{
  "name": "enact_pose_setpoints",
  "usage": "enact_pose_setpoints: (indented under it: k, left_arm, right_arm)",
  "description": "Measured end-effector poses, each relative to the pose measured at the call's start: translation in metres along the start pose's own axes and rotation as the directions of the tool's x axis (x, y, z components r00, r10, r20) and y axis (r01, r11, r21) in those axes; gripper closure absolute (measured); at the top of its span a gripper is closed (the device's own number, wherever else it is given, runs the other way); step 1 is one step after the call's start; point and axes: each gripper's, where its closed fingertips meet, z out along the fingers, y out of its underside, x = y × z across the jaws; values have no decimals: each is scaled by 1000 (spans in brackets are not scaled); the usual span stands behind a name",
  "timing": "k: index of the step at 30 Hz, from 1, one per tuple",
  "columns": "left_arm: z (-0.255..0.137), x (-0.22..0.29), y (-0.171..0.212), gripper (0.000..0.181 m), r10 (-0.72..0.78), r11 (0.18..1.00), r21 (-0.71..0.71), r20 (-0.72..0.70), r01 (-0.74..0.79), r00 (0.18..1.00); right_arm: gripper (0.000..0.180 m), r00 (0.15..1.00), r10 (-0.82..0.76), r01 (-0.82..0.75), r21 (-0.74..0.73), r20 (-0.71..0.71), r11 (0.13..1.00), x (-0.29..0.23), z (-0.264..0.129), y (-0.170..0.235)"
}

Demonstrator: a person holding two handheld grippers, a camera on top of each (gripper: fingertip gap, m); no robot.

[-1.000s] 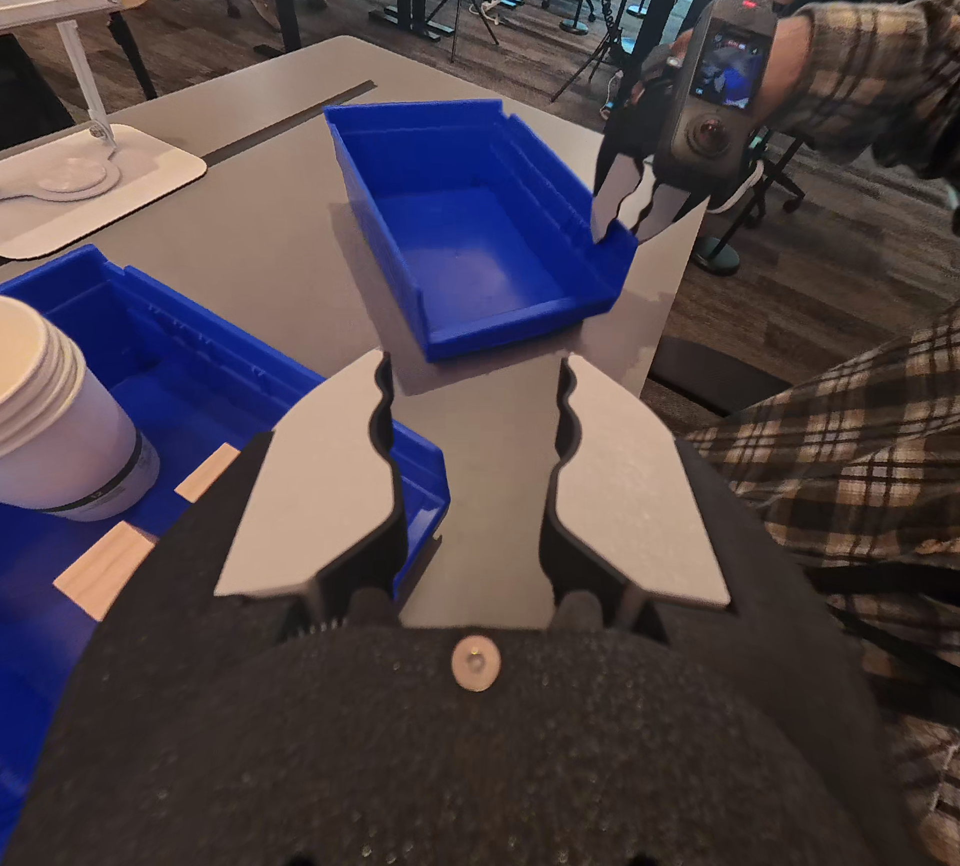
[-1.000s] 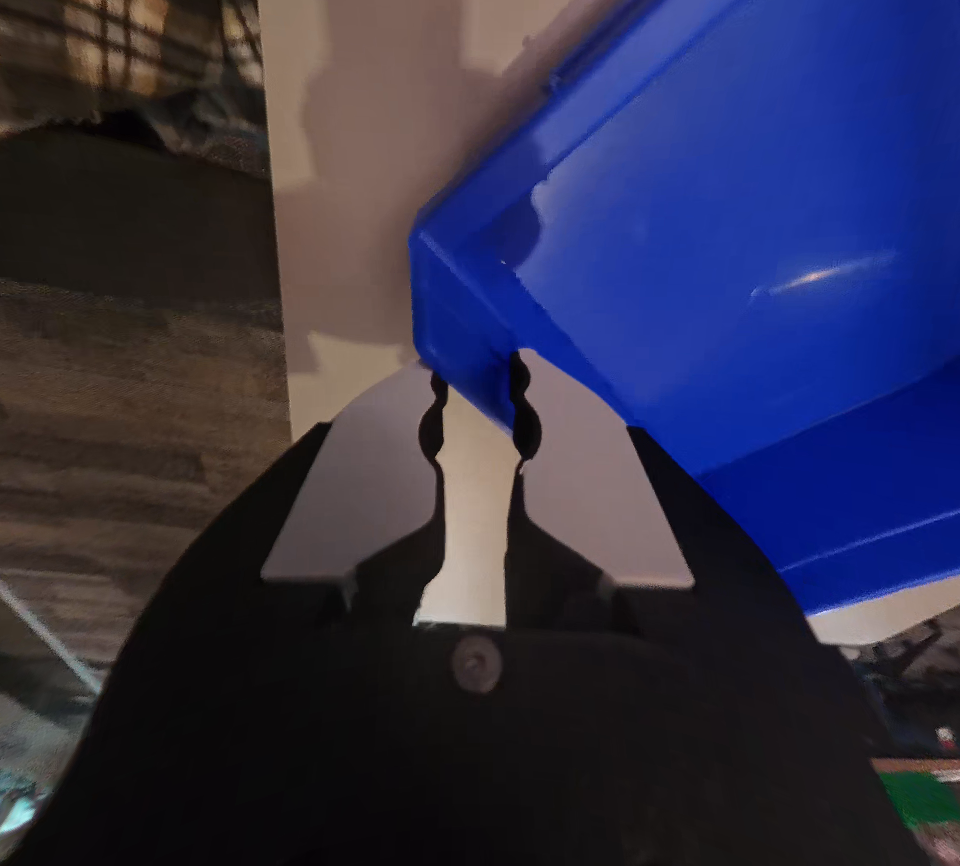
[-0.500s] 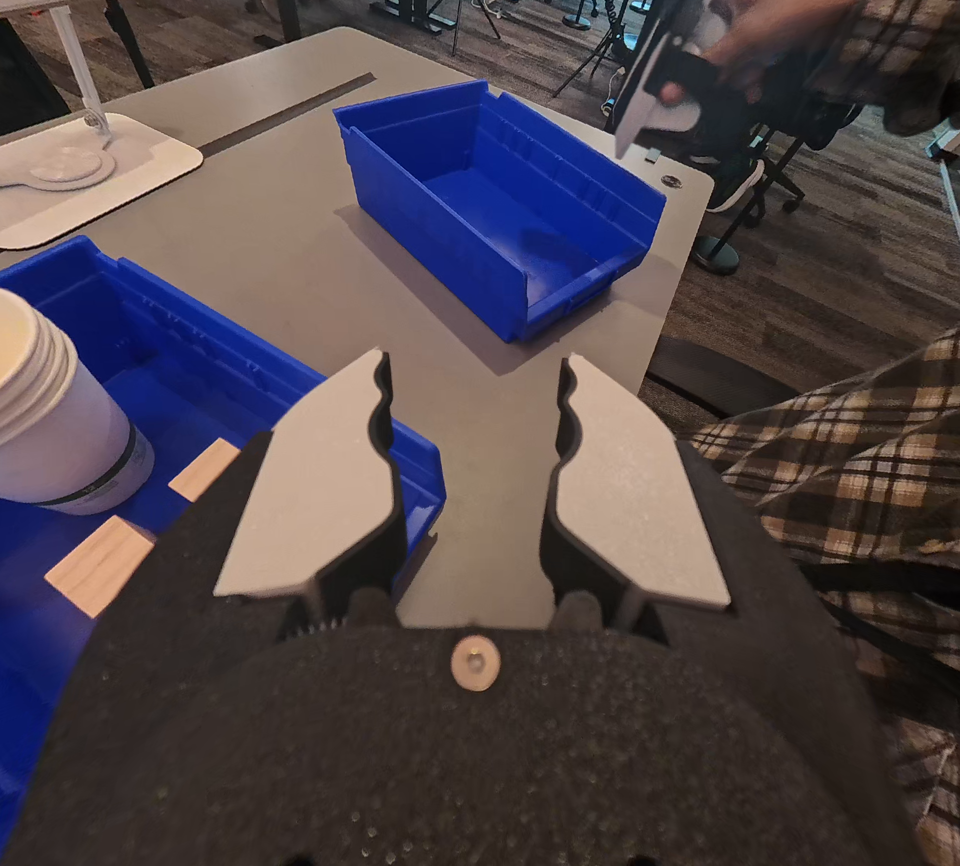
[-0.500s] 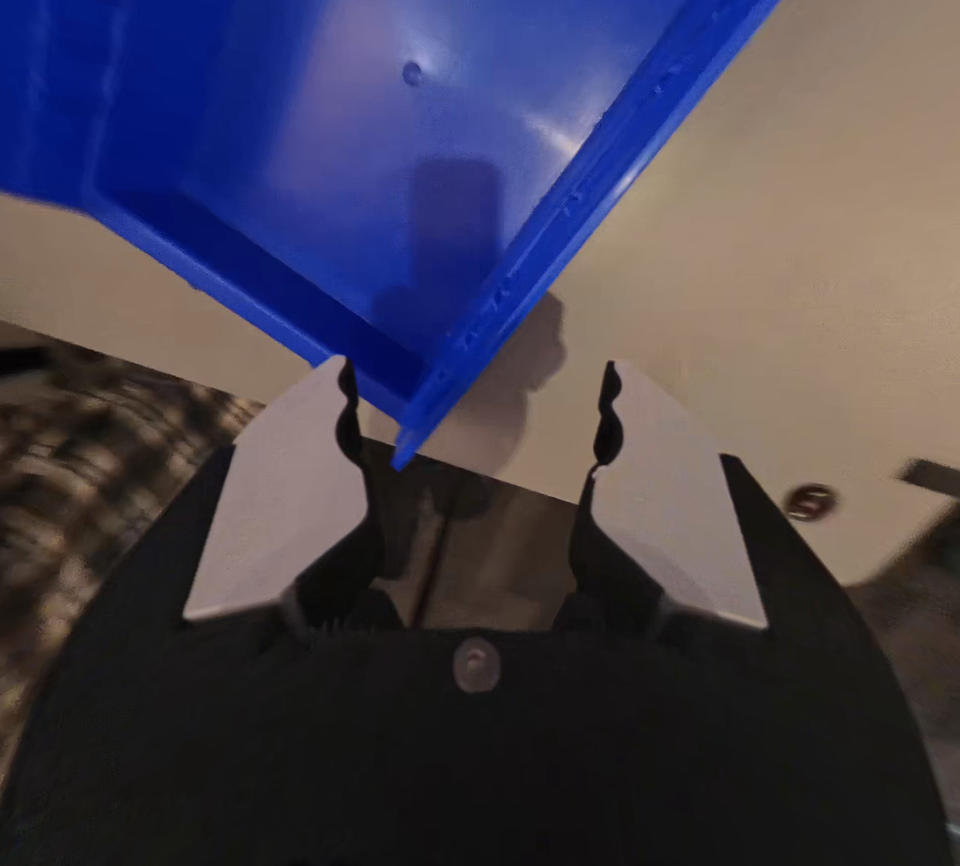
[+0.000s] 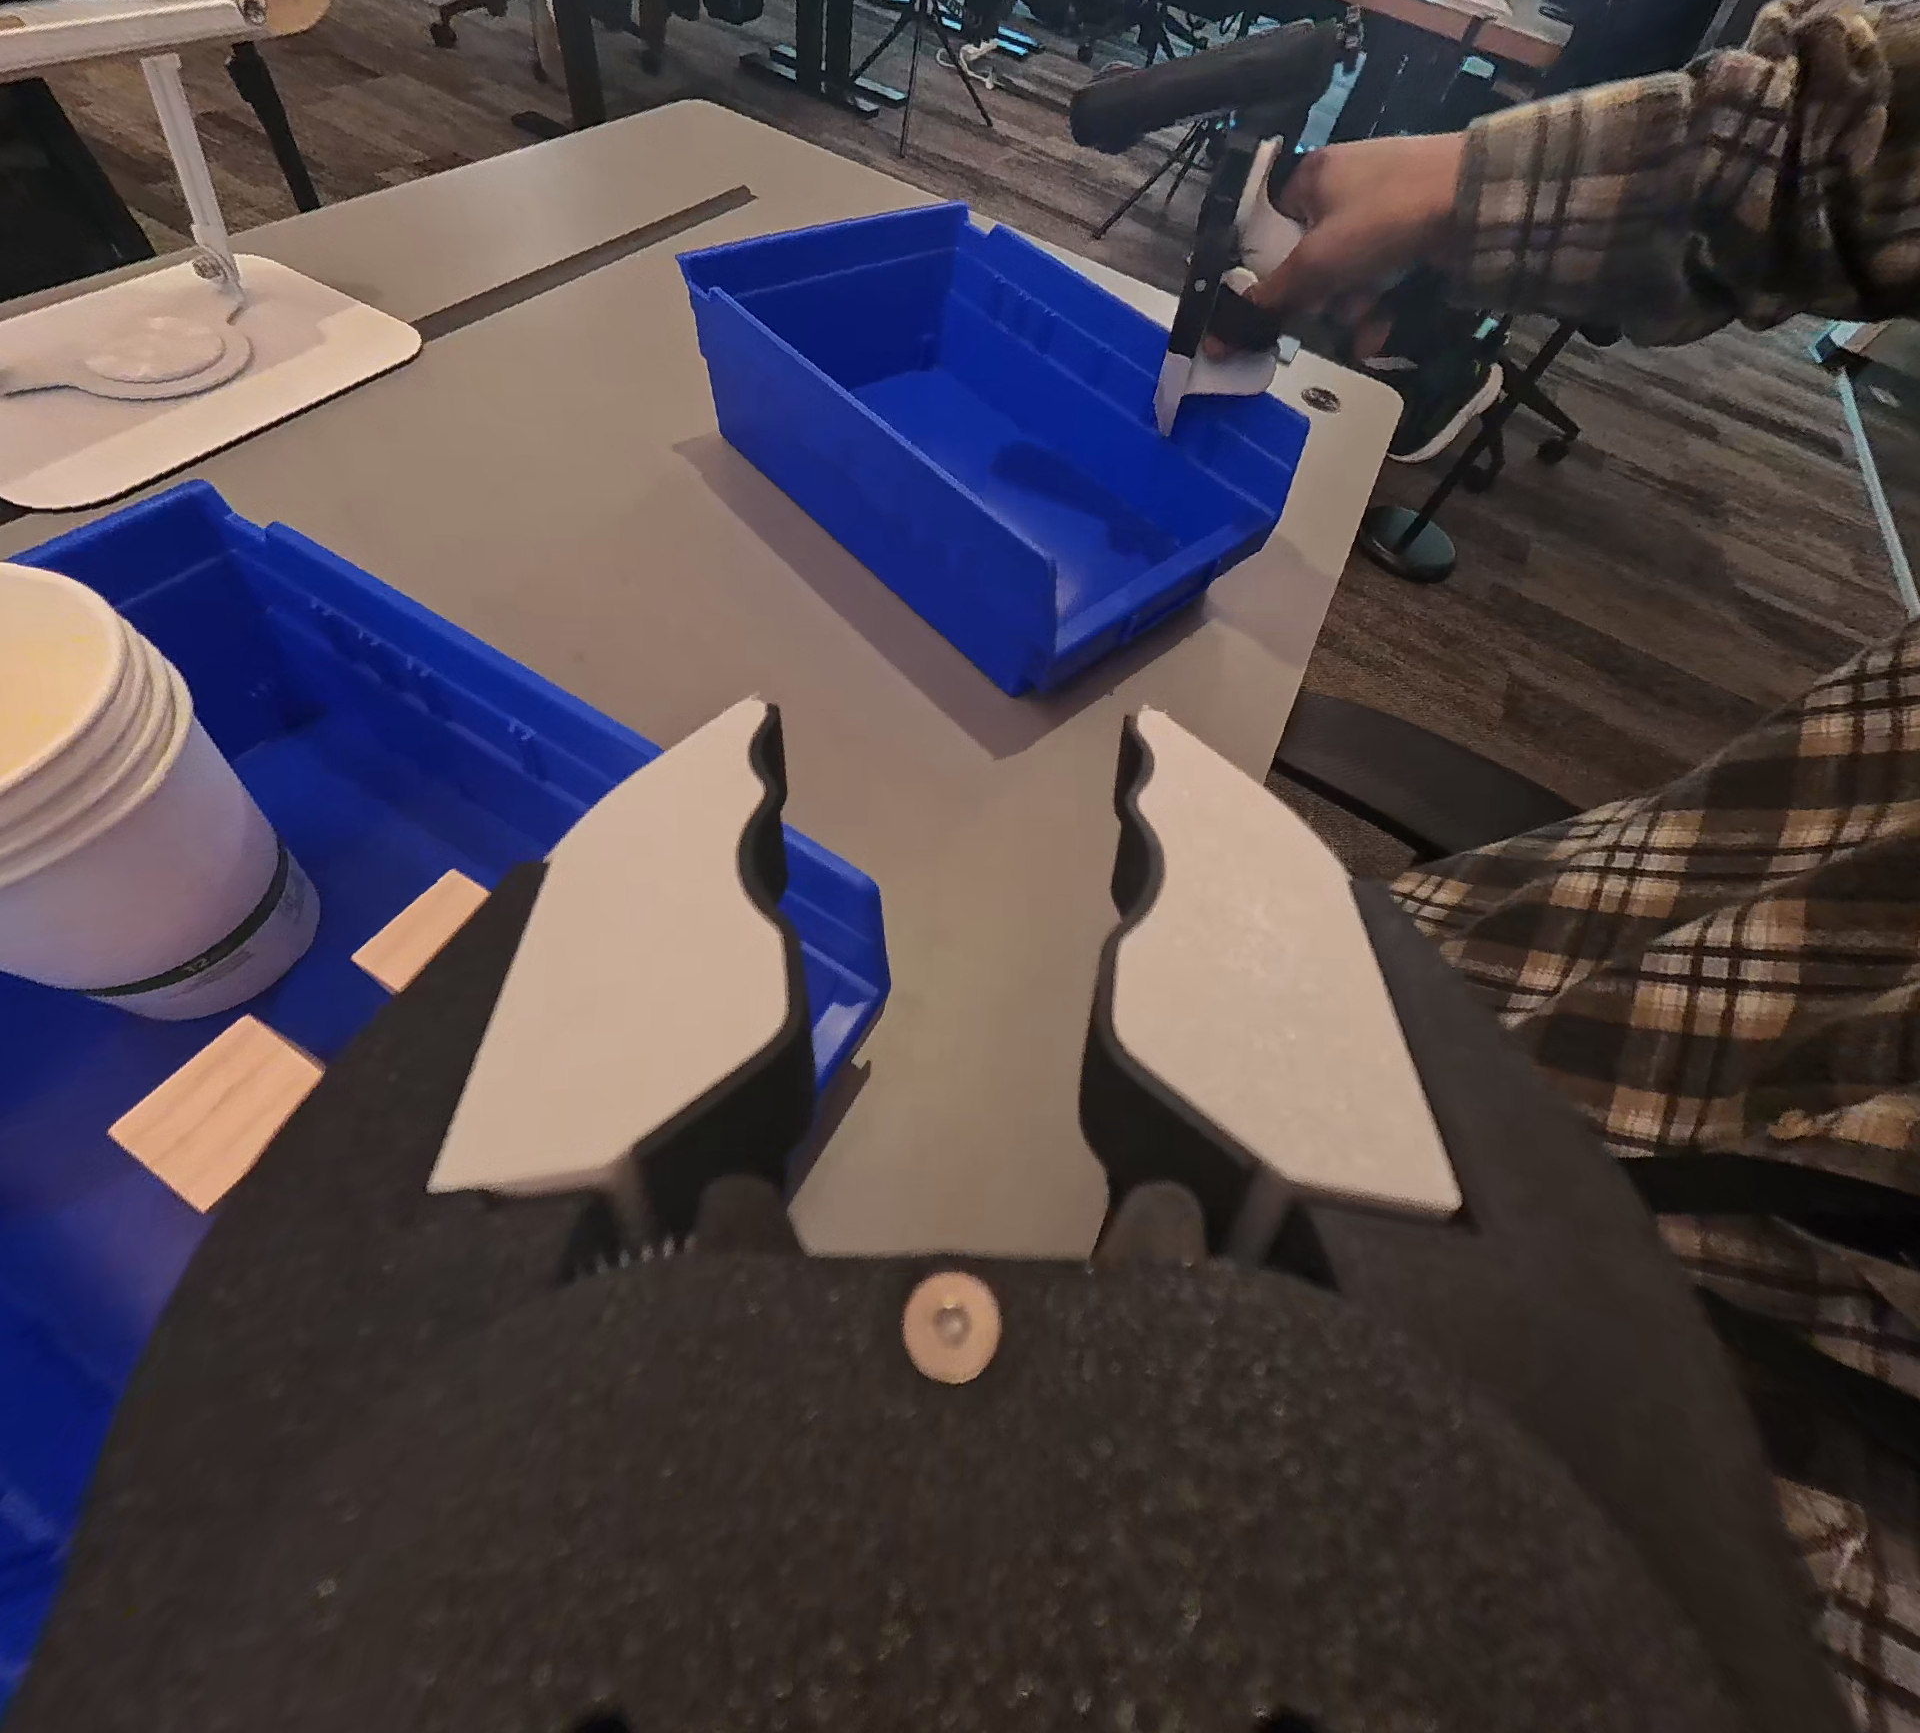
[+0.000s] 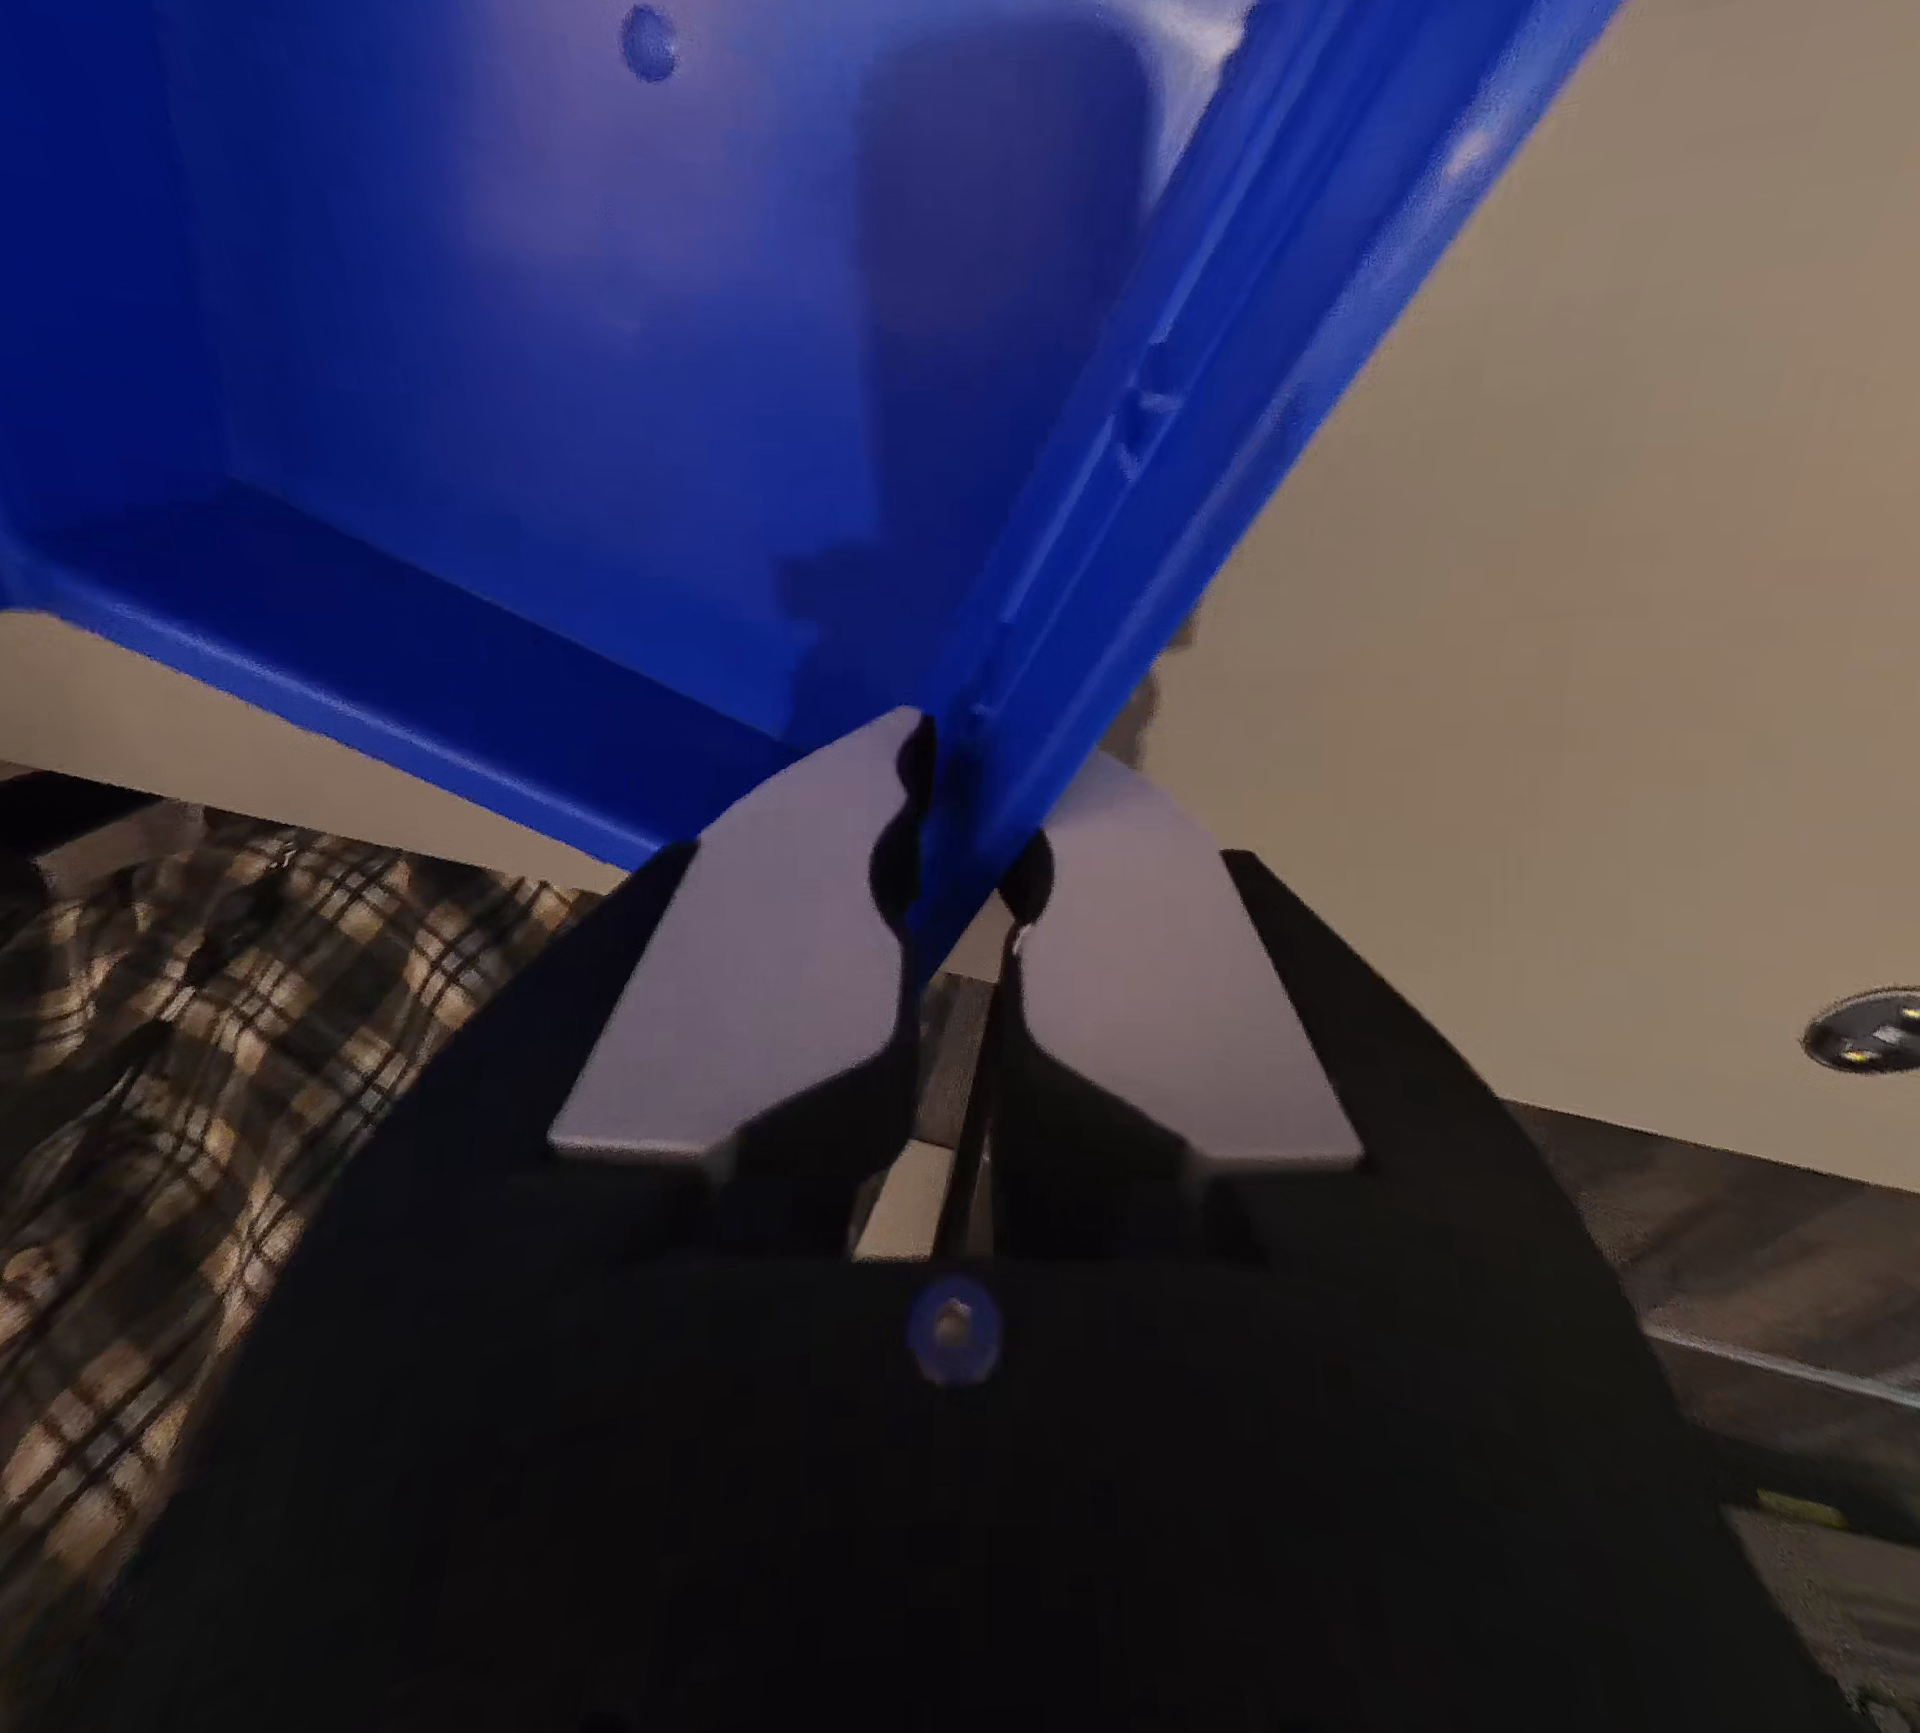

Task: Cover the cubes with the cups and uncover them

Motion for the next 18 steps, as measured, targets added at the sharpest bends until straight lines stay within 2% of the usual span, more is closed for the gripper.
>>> enact_pose_setpoints:
  k: [8,18]
  left_arm:
    - [-4,-5,-1,121,-3,1000,14,16,2,1000]
    - [18,-7,7,122,-26,1000,-18,-25,26,999]
  right_arm:
    - [175,996,44,-42,28,-72,999,63,-13,-17]
    - [174,994,33,-28,50,-100,998,150,-30,-26]
